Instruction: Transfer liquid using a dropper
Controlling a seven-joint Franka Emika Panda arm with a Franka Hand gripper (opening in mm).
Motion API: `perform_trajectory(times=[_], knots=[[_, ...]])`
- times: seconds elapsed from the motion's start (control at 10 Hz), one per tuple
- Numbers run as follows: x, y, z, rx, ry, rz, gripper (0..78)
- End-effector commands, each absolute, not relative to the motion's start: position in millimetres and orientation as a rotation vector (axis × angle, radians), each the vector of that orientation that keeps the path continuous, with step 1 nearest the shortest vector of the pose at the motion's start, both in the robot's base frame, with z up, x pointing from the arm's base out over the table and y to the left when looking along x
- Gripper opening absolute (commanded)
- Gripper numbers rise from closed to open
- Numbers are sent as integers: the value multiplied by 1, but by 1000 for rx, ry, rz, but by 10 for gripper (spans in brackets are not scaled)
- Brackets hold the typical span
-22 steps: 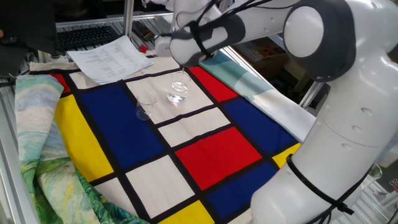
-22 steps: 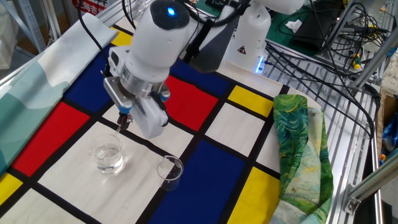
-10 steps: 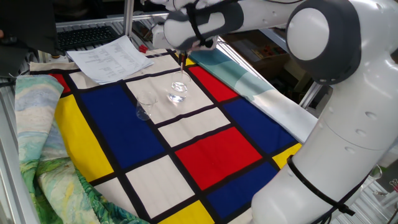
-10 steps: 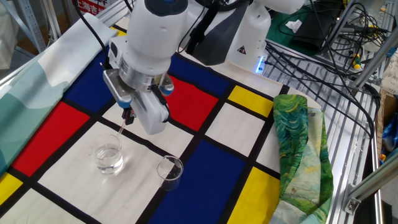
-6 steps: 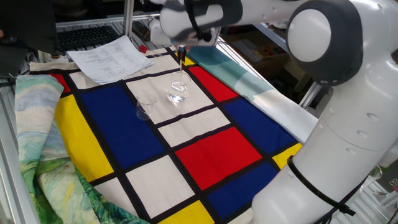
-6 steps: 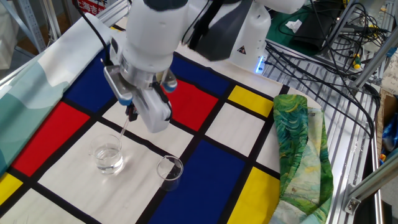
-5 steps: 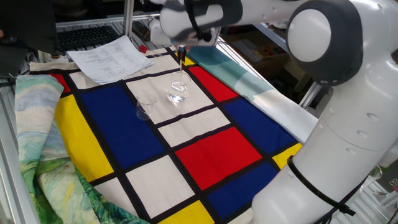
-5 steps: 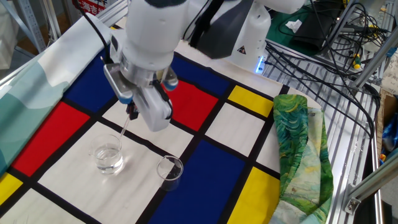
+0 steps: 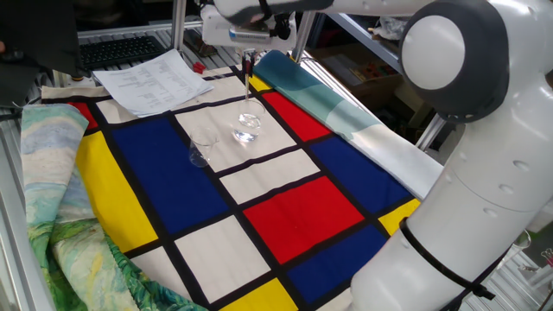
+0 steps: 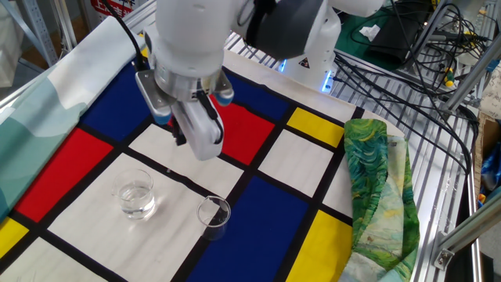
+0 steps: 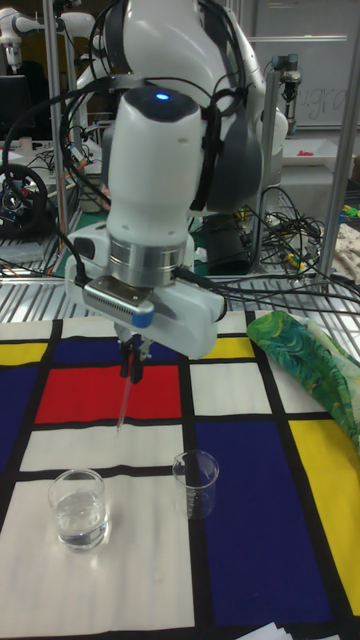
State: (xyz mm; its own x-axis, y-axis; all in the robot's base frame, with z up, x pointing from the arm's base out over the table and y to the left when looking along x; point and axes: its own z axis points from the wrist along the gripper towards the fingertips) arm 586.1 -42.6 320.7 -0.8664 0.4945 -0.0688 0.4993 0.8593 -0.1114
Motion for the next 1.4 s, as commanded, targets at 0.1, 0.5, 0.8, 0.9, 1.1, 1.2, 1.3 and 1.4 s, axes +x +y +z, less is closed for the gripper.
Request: perform_trajectory(times=[0.1,0.5,0.8,0.9,1.1,1.2,1.3,1.4], knots=[[583,-33,326,869,3015,-113,13],[582,-18,320,945,3009,-27,13],[580,-3,316,1001,3004,7,13],[579,0,315,1015,3006,31,13],[578,10,308,1055,2996,52,13],[577,16,305,1072,2989,52,13],[577,18,304,1079,2987,52,13],[576,22,303,1088,2986,63,13]])
